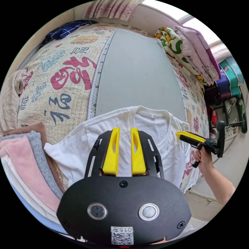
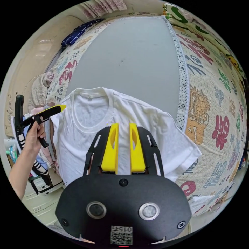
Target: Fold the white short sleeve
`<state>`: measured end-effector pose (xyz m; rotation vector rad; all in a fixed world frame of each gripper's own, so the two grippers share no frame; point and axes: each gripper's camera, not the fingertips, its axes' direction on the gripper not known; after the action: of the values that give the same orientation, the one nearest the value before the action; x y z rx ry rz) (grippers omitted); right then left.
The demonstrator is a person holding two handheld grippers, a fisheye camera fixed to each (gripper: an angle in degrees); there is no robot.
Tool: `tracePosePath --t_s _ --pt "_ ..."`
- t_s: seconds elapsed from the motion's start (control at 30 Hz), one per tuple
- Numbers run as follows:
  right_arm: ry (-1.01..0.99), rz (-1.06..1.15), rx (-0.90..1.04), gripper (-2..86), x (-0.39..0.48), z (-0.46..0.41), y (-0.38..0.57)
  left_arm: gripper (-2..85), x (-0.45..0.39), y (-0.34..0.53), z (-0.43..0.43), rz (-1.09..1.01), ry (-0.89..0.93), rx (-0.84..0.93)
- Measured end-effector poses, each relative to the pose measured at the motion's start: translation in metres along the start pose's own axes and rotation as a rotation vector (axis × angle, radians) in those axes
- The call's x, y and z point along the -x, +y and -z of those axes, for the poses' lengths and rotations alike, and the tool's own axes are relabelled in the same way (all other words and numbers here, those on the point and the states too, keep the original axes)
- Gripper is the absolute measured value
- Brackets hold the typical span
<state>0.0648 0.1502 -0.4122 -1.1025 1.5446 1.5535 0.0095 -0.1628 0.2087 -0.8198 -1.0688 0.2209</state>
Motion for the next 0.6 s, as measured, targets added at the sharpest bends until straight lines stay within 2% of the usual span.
tracePosePath --t_s 0.07,0.13,0.27,0.6 --pt "0.056 0.05 0.0 1.2 0.013 -0.005 0.003 4.7 -0.012 -0.004 -0.003 -0.031 -0.041 0.026" --pt "0.107 0.128 0.014 0.3 0.028 -0.009 0.003 1.1 -0.023 -0.004 0.002 -0.082 -0.059 0.011" --pt "0.208 0.271 0.075 -0.4 0.061 -0.016 -0.001 -0.4 -0.045 -0.009 0.018 -0.19 -0.105 0.034" --pt "0.186 0.131 0.059 -0.5 0.09 -0.007 -0.021 -0.7 -0.079 -0.031 0.05 -0.218 -0.156 0.038"
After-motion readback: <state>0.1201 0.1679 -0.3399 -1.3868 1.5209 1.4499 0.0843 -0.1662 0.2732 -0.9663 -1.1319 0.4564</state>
